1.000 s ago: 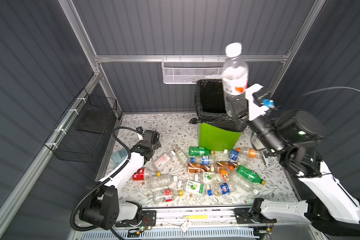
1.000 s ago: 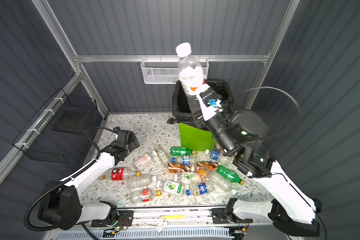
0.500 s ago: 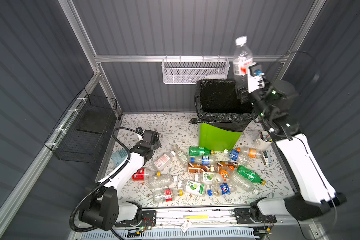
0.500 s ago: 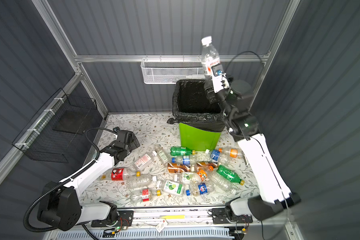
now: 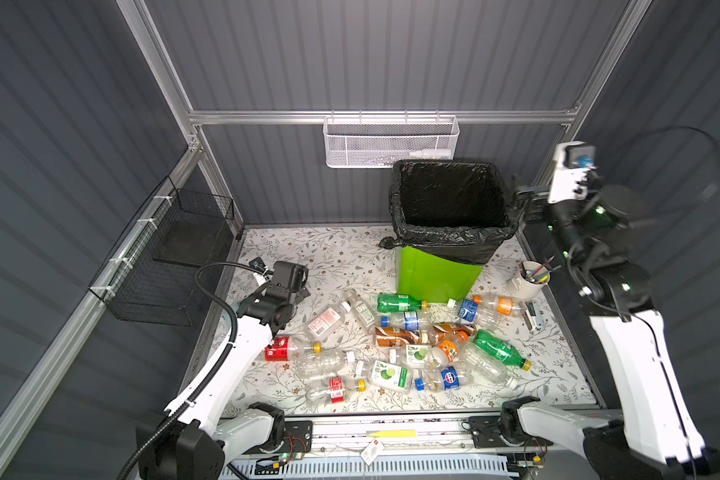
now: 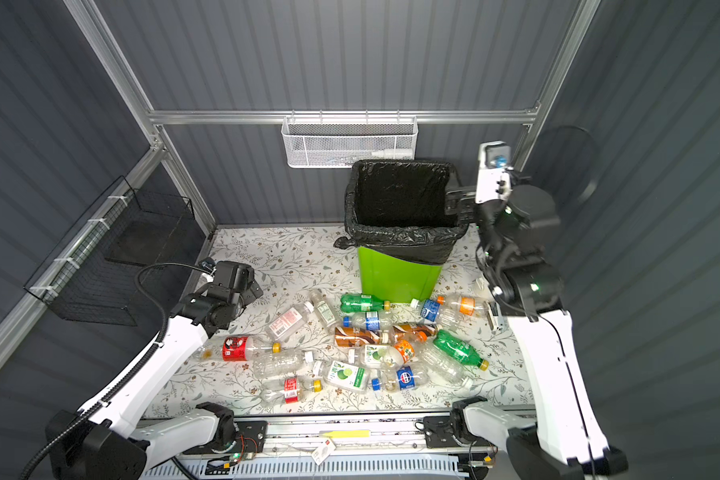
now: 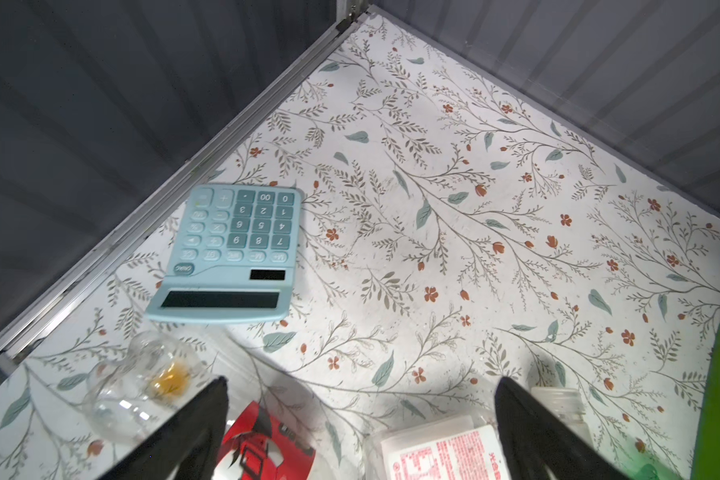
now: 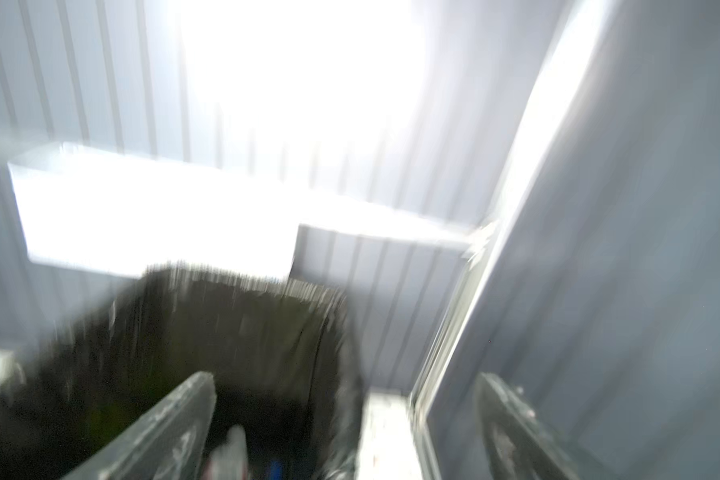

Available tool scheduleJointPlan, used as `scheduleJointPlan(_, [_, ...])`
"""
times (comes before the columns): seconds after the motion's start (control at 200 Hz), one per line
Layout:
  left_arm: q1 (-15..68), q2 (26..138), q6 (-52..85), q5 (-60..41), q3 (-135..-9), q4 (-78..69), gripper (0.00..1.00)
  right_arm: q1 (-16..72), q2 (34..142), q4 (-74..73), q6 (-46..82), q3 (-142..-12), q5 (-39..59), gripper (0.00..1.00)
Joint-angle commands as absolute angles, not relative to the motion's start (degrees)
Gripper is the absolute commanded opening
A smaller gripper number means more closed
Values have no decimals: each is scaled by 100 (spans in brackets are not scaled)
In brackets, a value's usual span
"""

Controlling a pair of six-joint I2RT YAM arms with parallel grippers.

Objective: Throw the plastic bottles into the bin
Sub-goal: 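Open the right gripper to drop the water bottle into the bin, then lower the left gripper onto the red-label bottle and close it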

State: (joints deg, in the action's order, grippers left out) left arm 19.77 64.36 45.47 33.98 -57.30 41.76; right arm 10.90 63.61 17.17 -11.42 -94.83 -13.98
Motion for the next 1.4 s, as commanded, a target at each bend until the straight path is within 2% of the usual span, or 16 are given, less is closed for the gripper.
scheduleJointPlan(0.0, [1960,6338,5423,3441,-5678,5349,100,769,6352,1343,-618,-8661,-1562,99])
scheduleJointPlan(0.185, [1958,6288,6268,3197,-5147,5640,100,161,5868,1531,170,-7677,-1125,99])
scheduleJointPlan(0.4, [1960,6639,7019,2949,-4998,6197,100,-101,5601,2019,709,-6786,-1044,99])
scheduleJointPlan(0.54, [1959,6666,7241,2738,-4701,5892,100,-308,5425,2048,1011,-6350,-908,99])
scheduleJointPlan(0.916, [1960,6988,7513,2366,-4068,4809,100,-460,5459,2146,1151,-6266,-686,99])
scheduleJointPlan(1.391, [1950,6920,7796,2133,-3484,3978,92,-466,5408,2195,1147,-6245,-608,99])
